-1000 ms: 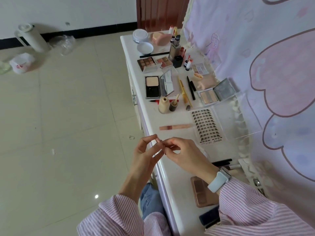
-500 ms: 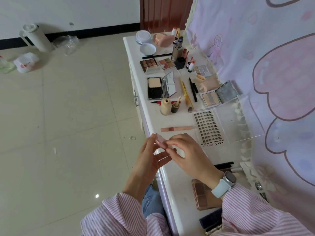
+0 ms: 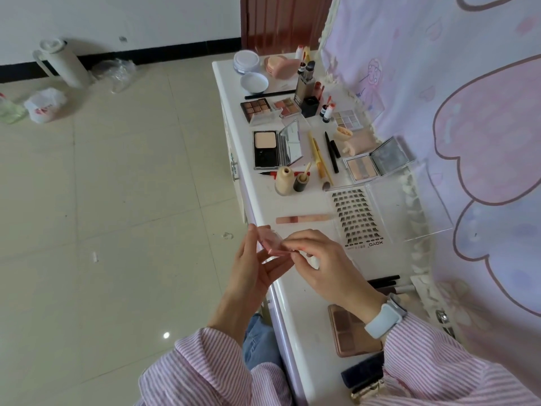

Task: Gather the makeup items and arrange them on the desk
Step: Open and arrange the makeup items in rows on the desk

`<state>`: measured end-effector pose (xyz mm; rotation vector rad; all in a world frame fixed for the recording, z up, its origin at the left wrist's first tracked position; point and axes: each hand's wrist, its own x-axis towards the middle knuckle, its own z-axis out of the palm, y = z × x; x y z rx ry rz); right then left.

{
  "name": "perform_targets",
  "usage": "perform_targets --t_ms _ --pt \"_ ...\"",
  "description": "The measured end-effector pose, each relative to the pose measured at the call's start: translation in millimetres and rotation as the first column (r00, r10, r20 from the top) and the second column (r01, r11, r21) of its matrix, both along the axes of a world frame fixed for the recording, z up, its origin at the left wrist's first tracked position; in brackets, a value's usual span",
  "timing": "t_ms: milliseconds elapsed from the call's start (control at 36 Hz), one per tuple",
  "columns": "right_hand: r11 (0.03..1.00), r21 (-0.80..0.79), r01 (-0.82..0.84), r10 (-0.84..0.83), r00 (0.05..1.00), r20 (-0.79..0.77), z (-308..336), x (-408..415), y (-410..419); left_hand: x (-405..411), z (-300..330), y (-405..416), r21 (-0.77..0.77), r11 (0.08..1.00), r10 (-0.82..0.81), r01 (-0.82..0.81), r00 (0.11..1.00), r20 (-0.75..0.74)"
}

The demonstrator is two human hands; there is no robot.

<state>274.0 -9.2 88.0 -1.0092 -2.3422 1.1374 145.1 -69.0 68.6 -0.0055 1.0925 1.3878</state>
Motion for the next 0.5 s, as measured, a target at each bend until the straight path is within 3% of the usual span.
perform_targets --t_ms 278,500 --pt "0.995 0.096 -0.005 0.000 0.999 0.052 6.2 -6.3 0.7 2.6 -4.6 -0.3 -0.042 0.999 0.012 -0.013 1.000 -0.016" --pt "0.964 0.230 -0.135 0.087 0.974 0.207 10.3 -5.7 4.5 2.1 -3.5 0.0 -0.065 0.998 -0.027 0.026 1.000 -0.009"
